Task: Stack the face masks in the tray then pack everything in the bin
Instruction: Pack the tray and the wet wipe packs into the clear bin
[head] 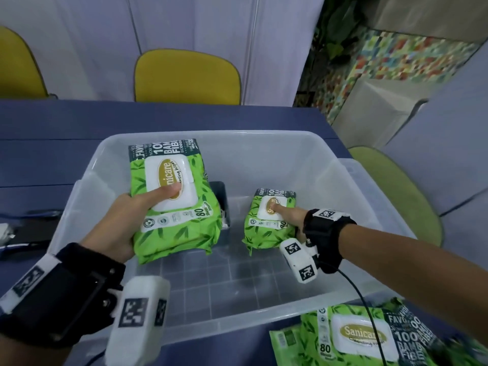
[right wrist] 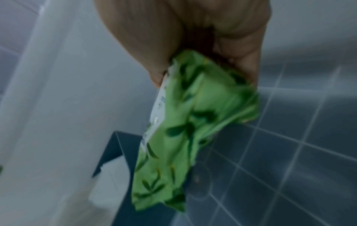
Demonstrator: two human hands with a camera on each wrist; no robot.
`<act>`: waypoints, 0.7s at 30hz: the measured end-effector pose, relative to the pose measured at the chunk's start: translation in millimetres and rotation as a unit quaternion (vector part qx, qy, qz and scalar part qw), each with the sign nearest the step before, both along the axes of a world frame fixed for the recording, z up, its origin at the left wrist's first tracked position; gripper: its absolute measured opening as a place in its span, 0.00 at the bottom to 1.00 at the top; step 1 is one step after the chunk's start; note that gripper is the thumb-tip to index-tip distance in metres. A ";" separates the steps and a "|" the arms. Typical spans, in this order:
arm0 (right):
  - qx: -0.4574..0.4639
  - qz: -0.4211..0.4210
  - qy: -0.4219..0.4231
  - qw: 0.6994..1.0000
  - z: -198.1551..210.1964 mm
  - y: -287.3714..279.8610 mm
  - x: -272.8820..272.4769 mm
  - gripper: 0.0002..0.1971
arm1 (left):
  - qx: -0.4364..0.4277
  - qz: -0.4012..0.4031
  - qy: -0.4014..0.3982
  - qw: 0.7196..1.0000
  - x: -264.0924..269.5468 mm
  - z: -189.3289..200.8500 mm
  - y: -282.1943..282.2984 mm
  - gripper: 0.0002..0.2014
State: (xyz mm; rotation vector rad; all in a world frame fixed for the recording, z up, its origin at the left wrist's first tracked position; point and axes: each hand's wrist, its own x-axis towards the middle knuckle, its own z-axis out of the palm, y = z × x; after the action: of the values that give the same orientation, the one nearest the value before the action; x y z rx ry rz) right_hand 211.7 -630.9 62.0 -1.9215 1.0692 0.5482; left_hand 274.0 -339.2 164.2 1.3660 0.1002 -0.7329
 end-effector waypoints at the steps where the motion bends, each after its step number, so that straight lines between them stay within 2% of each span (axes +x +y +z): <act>1: 0.003 -0.022 -0.005 1.000 -2.6 6.1 0.7 0.37 | 0.003 -0.001 0.002 1.000 -1.3 -0.8 -0.7 0.24; 7: 0.093 -0.112 -0.005 0.989 -33.2 33.7 -2.5 0.37 | 0.017 -0.005 0.006 1.000 -1.3 -4.9 -2.8 0.25; 10: 0.157 -0.153 0.022 0.975 -16.7 37.7 -7.8 0.34 | 0.012 -0.013 0.006 1.000 -1.1 -5.7 -2.8 0.25; 12: 0.146 -0.085 0.046 0.984 4.7 34.2 -7.7 0.24 | 0.007 -0.016 0.006 1.000 -1.3 -5.3 -2.6 0.24; 13: 0.079 -0.006 0.075 0.994 13.9 29.7 -6.8 0.23 | 0.008 -0.019 0.009 1.000 -1.3 -5.2 -2.4 0.24; 14: -0.030 0.101 0.094 0.990 24.9 27.9 -5.9 0.21 | 0.011 -0.024 0.010 1.000 -1.4 -5.2 -2.7 0.25; 15: -0.152 0.196 0.090 0.964 31.4 26.0 -3.8 0.17 | 0.017 -0.027 0.011 0.999 -1.4 -5.4 -3.0 0.26; 16: -0.247 0.275 0.075 0.926 33.8 26.3 -0.9 0.12 | 0.024 -0.030 0.010 0.999 -1.5 -5.7 -3.6 0.26; 17: -0.300 0.341 0.052 0.889 35.1 29.6 2.7 0.09 | 0.028 -0.032 0.008 0.999 -1.8 -6.0 -3.9 0.26; 18: -0.329 0.409 0.028 0.851 33.9 34.8 5.6 0.16 | 0.032 -0.034 0.007 0.999 -2.0 -6.1 -4.2 0.26; 20: -0.351 0.529 0.047 0.771 29.9 44.4 11.7 0.43 | 0.036 -0.037 0.005 0.999 -2.8 -5.9 -4.7 0.26; 21: -0.363 0.565 0.063 0.738 29.3 48.3 13.8 0.50 | 0.036 -0.037 0.005 0.999 -3.0 -6.0 -4.6 0.26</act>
State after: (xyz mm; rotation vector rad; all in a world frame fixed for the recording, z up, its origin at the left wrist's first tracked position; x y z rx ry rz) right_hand 225.5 -582.6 91.3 -3.2232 -0.0397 1.0006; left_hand 271.0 -343.8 158.2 1.4418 0.0840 -0.8046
